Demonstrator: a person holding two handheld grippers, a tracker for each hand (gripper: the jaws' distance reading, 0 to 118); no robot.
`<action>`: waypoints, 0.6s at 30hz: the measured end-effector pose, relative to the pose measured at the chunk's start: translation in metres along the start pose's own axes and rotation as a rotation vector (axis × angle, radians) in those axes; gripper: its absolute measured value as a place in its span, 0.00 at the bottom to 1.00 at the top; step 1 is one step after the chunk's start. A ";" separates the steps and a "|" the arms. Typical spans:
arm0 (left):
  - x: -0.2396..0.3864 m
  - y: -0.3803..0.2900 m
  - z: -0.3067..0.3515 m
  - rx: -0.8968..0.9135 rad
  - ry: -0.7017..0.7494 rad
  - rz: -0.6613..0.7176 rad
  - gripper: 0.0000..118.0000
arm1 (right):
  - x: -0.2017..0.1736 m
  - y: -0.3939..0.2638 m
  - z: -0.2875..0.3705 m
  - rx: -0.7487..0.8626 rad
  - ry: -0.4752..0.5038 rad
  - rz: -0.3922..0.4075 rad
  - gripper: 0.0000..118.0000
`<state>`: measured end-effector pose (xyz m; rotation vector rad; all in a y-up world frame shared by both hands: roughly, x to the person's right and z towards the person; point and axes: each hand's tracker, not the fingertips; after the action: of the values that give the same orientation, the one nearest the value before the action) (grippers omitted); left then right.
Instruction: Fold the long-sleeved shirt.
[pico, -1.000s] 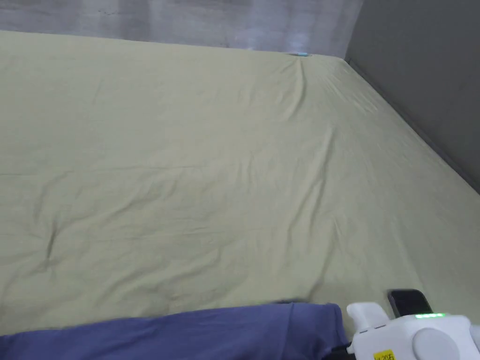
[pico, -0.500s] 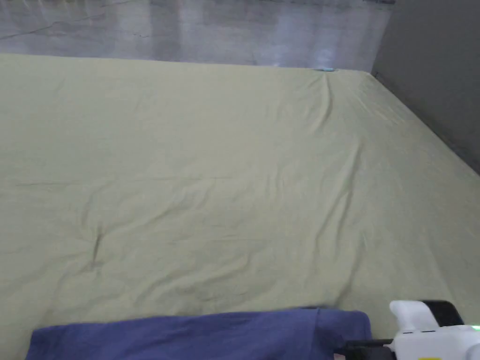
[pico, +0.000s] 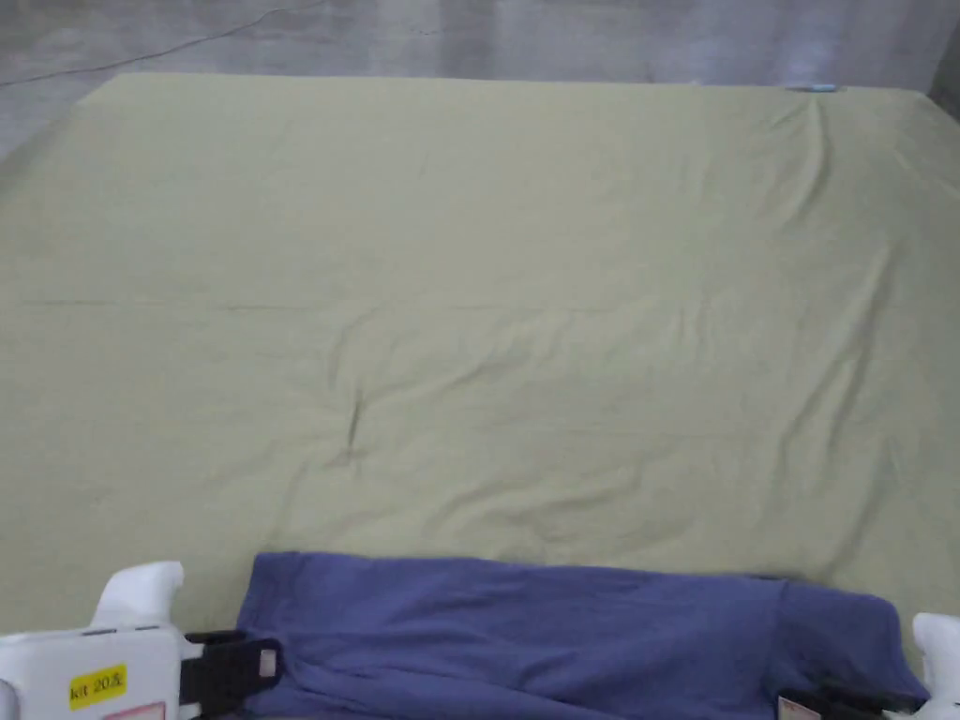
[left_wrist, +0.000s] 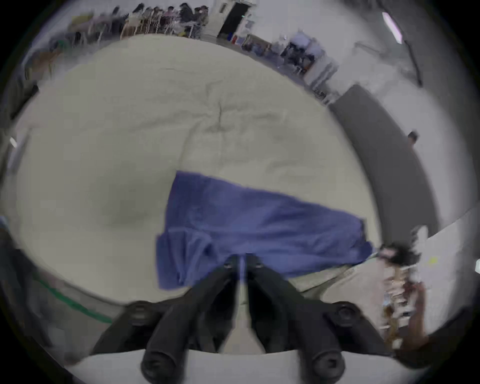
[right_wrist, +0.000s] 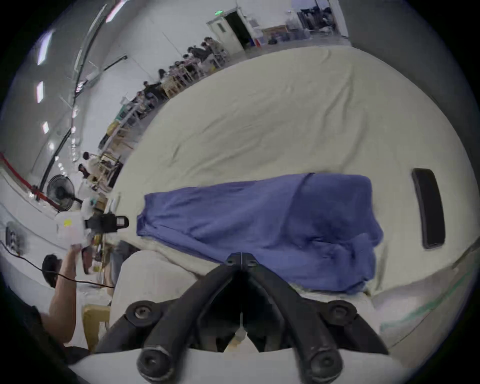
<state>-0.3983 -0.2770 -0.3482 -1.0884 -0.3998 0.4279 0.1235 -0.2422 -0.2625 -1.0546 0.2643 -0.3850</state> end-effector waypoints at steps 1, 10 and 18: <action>-0.017 0.009 0.000 -0.005 -0.113 0.046 0.39 | -0.001 0.001 -0.003 -0.002 0.012 0.013 0.00; -0.074 0.028 -0.074 -0.202 -0.325 0.295 0.99 | -0.005 0.005 -0.024 -0.035 0.251 -0.044 0.00; -0.117 0.029 -0.114 -0.059 -0.656 0.515 0.80 | -0.017 0.009 -0.038 -0.063 0.358 -0.075 0.00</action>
<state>-0.4436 -0.4128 -0.4329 -1.0861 -0.7103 1.2508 0.0953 -0.2612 -0.2878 -1.0556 0.5599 -0.6374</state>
